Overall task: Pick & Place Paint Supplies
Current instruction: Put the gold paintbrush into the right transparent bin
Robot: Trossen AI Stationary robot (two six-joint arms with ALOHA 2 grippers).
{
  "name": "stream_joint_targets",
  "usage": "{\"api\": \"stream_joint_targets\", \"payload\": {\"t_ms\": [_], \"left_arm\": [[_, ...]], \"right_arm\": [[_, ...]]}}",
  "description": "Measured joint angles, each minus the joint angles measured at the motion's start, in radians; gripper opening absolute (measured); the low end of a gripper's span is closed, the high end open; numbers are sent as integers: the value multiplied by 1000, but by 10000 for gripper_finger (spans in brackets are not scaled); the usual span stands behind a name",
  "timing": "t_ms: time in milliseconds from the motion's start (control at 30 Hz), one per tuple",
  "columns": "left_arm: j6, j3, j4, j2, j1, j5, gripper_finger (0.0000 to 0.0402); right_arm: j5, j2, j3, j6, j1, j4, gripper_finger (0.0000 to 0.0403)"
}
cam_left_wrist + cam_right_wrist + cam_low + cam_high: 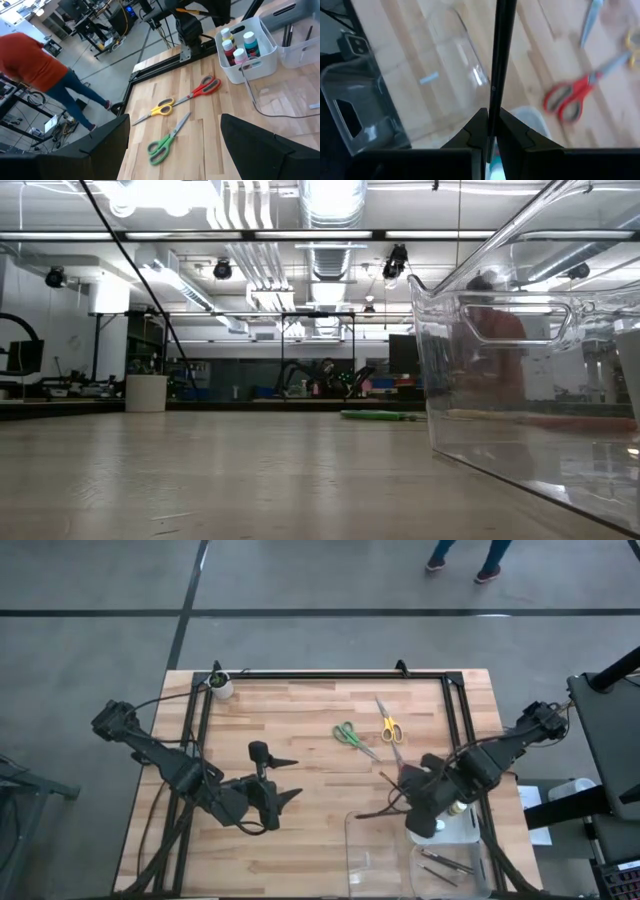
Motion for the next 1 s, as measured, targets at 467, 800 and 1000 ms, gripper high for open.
{"api": "stream_joint_targets", "payload": {"t_ms": [467,800,1000], "left_arm": [[-1,0,0,0,0,0,314],[-1,0,0,0,0,0,314],[-4,0,0,0,0,0,314]], "right_arm": [[-17,1,-67,452,262,-35,27],[-19,55,-75,609,454,4,27],[-120,159,-76,674,538,27,27]]}}
